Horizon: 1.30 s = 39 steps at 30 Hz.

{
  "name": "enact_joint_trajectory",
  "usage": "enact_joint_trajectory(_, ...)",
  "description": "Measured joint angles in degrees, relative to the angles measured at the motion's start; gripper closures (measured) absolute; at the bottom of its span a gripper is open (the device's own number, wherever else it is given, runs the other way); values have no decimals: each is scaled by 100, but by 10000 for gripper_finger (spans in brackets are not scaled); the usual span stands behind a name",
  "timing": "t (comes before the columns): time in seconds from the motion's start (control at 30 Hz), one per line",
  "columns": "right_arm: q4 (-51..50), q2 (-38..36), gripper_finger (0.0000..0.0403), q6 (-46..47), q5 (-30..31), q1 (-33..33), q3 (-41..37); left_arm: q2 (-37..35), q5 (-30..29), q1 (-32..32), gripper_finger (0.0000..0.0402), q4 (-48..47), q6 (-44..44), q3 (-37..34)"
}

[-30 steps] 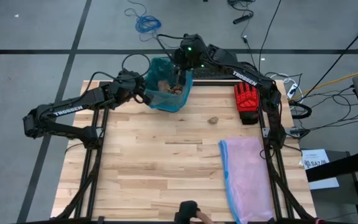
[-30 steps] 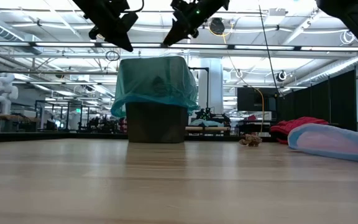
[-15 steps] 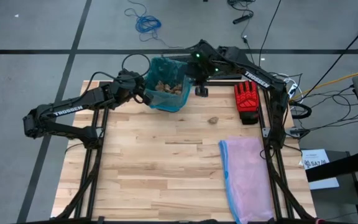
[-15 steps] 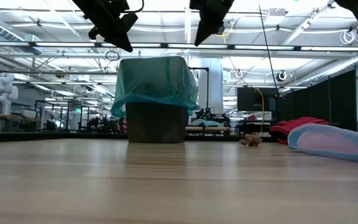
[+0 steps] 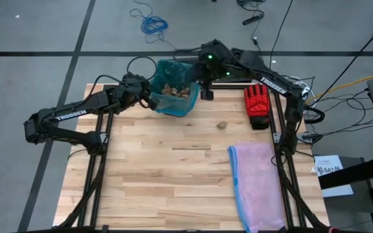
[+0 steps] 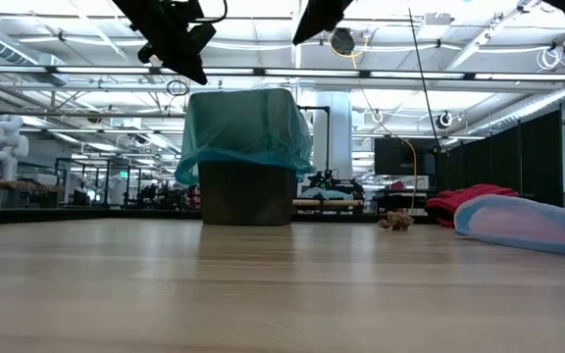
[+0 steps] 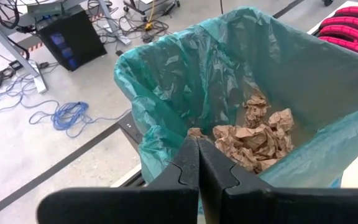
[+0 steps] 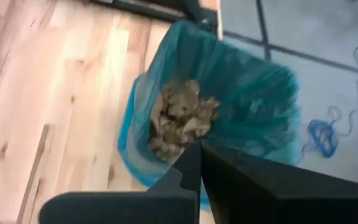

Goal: Place trash/remove bag and relplace
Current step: Put the brown paper into the black trash bin

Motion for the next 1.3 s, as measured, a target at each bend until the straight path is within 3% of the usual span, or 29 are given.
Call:
enact_joint_trajectory(0.17,194,-65,403,64,-225,-8,-120,0,0,0,402,-36,-13,0)
enact_joint_trajectory(0.3,871,-293,403,53,-272,-7,-922,0,0,0,402,-81,-44,0)
enact_joint_trajectory(0.6,4529,-1983,403,534,-262,-163,-4292,0,0,-2,402,-115,-64,0)
enact_joint_trajectory(0.9,8504,-3433,403,1723,-89,-355,-6971,0,0,-2,402,-111,-208,0)
enact_joint_trajectory(1.07,10137,-3846,403,2157,256,-510,-8308,1,0,0,402,-108,-208,0)
enact_joint_trajectory(1.17,10350,-3952,403,2493,254,-626,-8755,2,0,0,402,-109,-205,0)
enact_joint_trajectory(1.3,9049,-3977,403,2721,195,-782,-8835,2,0,0,402,-122,-204,0)
